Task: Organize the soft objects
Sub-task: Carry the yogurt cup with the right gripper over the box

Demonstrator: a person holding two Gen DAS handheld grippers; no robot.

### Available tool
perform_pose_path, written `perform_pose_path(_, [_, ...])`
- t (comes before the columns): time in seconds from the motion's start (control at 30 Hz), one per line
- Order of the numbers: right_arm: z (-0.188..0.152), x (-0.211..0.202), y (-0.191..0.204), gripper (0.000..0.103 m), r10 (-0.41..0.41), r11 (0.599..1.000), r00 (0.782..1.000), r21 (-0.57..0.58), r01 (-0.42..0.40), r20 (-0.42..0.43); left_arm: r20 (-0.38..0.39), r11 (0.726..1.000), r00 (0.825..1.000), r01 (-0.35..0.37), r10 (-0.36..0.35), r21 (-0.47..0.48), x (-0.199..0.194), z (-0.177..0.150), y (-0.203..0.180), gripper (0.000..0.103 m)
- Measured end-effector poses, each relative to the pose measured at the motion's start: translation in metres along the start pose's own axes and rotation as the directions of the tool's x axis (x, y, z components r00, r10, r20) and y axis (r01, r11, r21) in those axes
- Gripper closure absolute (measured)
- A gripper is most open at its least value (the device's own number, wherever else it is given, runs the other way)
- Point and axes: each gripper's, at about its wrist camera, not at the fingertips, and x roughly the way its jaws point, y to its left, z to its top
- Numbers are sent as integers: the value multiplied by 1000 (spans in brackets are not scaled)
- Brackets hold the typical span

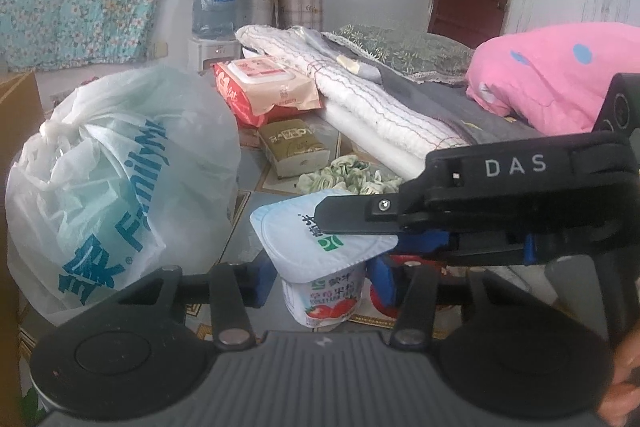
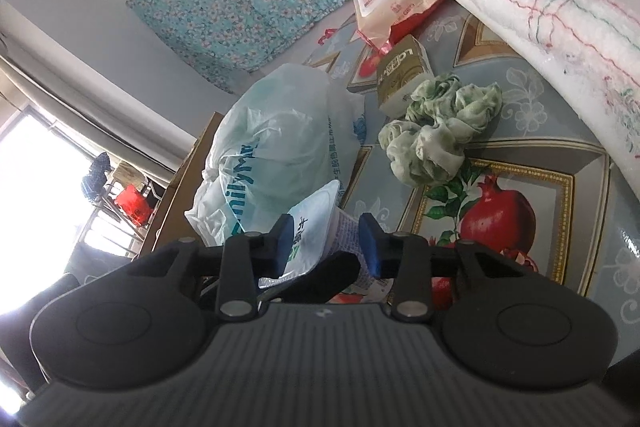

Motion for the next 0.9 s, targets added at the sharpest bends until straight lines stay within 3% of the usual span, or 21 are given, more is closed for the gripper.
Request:
perform_pose_path(0.27, [6,-11,28,68,43,997,999,-61,-42,16,61,1000,998,-26,26,6,-27,11,-1,53])
perform_pose_path(0.5, [23,-8,93,66,149,971,989,-186,-150,-17,155,991,979,-131,131,-14,-80,39,17,53])
perform_pose_path(0.7, [37,33,174,64,243,908,957,-310,-281,-155,211,953,929,-294,303,-73,-131,61,57,53])
perform_pose_path(0.9, [36,113,249,61,274,858,883,-319,-403,-380,126,880,876,-445,466,-163,-165,70,123,53])
